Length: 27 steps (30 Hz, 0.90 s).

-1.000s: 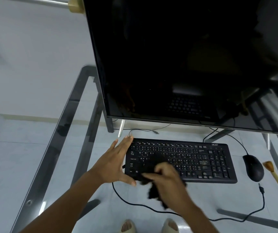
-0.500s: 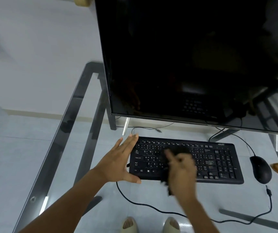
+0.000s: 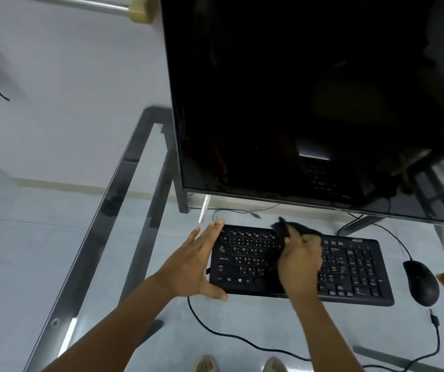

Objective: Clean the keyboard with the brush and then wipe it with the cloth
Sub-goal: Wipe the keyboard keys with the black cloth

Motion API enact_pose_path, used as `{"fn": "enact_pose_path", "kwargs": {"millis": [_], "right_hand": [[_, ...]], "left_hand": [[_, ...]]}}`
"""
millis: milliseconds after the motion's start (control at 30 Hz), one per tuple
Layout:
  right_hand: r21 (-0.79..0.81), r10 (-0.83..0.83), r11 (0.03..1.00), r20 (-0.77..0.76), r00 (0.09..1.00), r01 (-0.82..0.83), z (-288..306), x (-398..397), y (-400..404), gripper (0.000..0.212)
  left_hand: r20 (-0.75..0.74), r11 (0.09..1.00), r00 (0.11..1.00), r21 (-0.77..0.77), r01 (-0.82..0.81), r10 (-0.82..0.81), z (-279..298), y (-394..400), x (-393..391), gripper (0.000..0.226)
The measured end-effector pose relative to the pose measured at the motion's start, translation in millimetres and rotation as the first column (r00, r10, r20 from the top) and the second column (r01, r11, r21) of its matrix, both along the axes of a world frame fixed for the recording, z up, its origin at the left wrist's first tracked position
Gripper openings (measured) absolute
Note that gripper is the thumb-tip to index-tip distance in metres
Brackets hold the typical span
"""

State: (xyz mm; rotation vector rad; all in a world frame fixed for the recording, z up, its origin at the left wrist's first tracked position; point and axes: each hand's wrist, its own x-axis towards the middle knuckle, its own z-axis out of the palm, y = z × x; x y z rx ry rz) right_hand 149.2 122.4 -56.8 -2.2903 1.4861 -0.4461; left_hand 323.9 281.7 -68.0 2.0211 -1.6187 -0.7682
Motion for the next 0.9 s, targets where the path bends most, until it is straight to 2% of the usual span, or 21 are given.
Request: {"fn": "enact_pose_path", "kwargs": {"millis": [33,67,133,233,300,367,400,467,533,600,667,767,800,833,900], "right_hand": [[0.023,-0.096,0.995,0.005,0.995,0.096,-3,0,-3,0.032],[-0.020,-0.099,0.995,0.001,0.995,0.099,-3,10,4,0.036],[-0.092,0.012,0.996,-0.032,0.999,-0.015,-2,35,33,0.038],[0.005,0.219,0.976,0.003,0.976,-0.219,8,75,75,0.037],[0.059,0.328,0.943,0.010,0.945,-0.328,6,78,74,0.026],[0.019,0.400,0.916,-0.032,0.916,-0.400,2,60,52,0.030],[-0.010,0.373,0.927,-0.074,0.925,-0.375,-2,45,33,0.036],[-0.031,0.128,0.991,-0.068,0.989,-0.131,-5,15,0,0.039],[-0.075,0.016,0.997,-0.067,0.998,-0.021,-5,10,1,0.039],[-0.077,0.085,0.993,-0.063,0.994,-0.090,-1,26,33,0.047],[-0.046,0.268,0.962,-0.041,0.962,-0.270,4,42,69,0.050],[-0.010,0.574,0.818,-0.071,0.816,-0.576,7,38,91,0.037],[-0.011,0.613,0.789,-0.062,0.788,-0.614,5,29,81,0.035],[0.000,0.600,0.799,-0.036,0.799,-0.601,3,18,68,0.037],[-0.021,0.449,0.894,0.043,0.893,-0.448,0,-2,34,0.049]], "left_hand": [[0.004,1.000,1.000,-0.004,-0.005,0.005,-1,0,0,0.141],[0.015,1.000,1.000,-0.008,-0.009,0.009,-1,1,0,0.142],[0.040,1.000,0.999,-0.015,-0.011,0.012,0,0,-1,0.145],[0.061,0.999,0.998,-0.047,-0.005,0.007,-1,-1,-1,0.143],[0.049,0.999,0.999,-0.049,-0.019,0.022,0,1,0,0.143],[0.030,0.999,0.999,-0.024,-0.036,0.037,1,2,0,0.144],[0.017,0.999,0.999,-0.015,-0.038,0.039,1,1,-1,0.144],[-0.013,0.999,0.999,-0.002,-0.043,0.043,2,0,-1,0.143],[-0.027,0.999,0.998,-0.005,-0.049,0.049,4,2,-1,0.143],[-0.020,0.999,0.999,-0.006,-0.043,0.043,4,2,0,0.144],[-0.001,0.999,0.999,-0.015,-0.033,0.032,2,1,-1,0.145],[0.025,0.999,1.000,-0.035,-0.017,0.018,-1,0,0,0.144],[0.019,0.999,1.000,-0.030,-0.021,0.021,-1,0,1,0.145],[0.009,0.999,1.000,-0.020,-0.027,0.027,0,0,0,0.145],[-0.014,0.999,0.999,-0.008,-0.042,0.042,1,0,0,0.144]]}}
